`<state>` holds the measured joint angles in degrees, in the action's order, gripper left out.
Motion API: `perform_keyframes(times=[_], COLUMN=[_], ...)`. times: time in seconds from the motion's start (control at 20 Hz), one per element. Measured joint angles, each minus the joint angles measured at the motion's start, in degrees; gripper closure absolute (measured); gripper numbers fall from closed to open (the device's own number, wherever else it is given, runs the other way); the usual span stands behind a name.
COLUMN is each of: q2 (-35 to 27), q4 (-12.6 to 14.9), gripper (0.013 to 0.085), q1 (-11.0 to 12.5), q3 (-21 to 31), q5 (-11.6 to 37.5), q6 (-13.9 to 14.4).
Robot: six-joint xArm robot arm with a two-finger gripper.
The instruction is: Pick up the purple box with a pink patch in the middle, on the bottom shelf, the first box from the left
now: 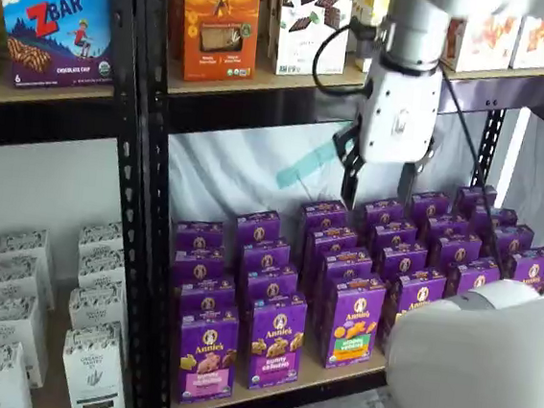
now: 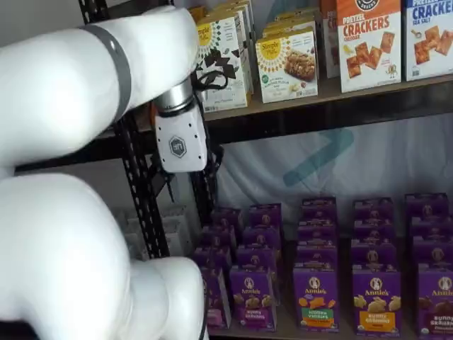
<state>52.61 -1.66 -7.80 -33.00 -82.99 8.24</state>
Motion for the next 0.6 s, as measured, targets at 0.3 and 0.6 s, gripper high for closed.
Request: perform_keyframes(times=[0.3, 0.6], q2=[-2.9, -8.6], q4=[-1.1, -1.1], gripper=[0.013, 0.013], q1=[-1.0, -2.3], q3=[5.6, 9.5], q5=[9.0, 16.9], q6=[0.5, 1.5])
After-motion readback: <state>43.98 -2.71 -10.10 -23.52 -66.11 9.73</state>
